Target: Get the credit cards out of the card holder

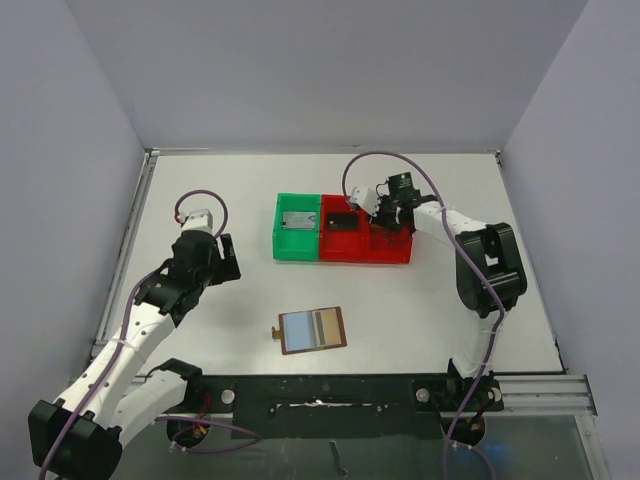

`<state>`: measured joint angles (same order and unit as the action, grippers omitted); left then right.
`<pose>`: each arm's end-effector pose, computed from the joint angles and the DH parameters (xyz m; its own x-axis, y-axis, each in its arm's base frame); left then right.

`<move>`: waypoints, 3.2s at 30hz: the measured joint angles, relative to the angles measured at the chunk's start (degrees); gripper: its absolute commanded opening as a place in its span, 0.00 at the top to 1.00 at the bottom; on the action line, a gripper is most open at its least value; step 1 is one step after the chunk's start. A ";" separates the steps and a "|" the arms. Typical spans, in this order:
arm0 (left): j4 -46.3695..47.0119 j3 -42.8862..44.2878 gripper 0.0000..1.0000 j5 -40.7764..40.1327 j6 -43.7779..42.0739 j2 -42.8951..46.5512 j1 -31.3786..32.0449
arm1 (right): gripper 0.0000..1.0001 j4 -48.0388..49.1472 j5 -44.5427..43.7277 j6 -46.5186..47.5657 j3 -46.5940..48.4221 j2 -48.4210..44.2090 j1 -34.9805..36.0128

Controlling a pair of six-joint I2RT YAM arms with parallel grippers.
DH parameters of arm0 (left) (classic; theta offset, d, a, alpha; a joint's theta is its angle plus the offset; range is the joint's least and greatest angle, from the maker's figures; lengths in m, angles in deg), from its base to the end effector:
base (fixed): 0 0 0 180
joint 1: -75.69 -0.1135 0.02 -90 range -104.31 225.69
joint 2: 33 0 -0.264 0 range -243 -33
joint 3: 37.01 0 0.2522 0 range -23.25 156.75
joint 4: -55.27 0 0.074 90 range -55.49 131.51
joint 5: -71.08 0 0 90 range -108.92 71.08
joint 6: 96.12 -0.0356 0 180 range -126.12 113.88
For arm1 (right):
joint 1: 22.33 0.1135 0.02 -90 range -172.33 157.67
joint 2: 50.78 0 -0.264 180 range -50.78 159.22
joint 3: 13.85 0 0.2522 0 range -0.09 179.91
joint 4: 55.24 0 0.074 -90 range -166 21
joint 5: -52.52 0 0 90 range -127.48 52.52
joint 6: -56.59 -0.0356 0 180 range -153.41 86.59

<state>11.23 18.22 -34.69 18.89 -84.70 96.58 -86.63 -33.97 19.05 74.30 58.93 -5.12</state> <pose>0.1813 -0.0589 0.2659 -0.6134 -0.2014 -0.7636 -0.1205 0.9795 -0.1614 0.3906 0.1233 0.1819 -0.2024 -0.8912 -0.4059 -0.8059 0.3870 -0.4480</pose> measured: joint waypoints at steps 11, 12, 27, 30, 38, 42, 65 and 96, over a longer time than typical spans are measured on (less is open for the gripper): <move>0.04 0.00 0.28 0.63 -0.04 -0.26 -0.02 | 0.55 3.82 0.50 -9.88 -2.60 -6.27 0.13; 0.04 0.00 0.28 0.70 -0.07 -0.26 -0.02 | 0.53 4.48 0.66 -12.02 -3.98 -9.05 0.13; 0.50 -0.52 0.28 3.54 -0.11 -0.02 -0.48 | 0.24 1.53 13.75 -60.98 -14.43 -35.12 -0.44; 0.48 -0.52 0.28 6.67 1.51 0.02 -0.48 | 0.28 2.89 17.00 -69.22 -22.71 -39.82 1.66; 1.31 -2.67 0.30 24.90 10.27 1.31 -0.07 | 0.34 3.04 -1.42 -89.77 -32.06 -43.19 24.37; 1.75 -6.23 0.31 28.96 14.91 1.49 3.74 | 0.38 3.02 -9.05 -98.84 -34.93 -43.01 33.09; 6.80 -7.21 0.42 15.08 29.20 -10.60 26.95 | 0.64 6.62 -11.93 -112.37 -37.11 -31.58 38.77; 11.82 -12.72 0.71 13.27 30.36 -17.64 28.96 | 0.56 5.33 -9.90 -113.39 -34.38 -25.70 39.12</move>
<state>23.06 5.50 -21.43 49.25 -102.34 125.54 -81.29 -43.87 -94.34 39.92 33.23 34.00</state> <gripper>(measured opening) 0.309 0.386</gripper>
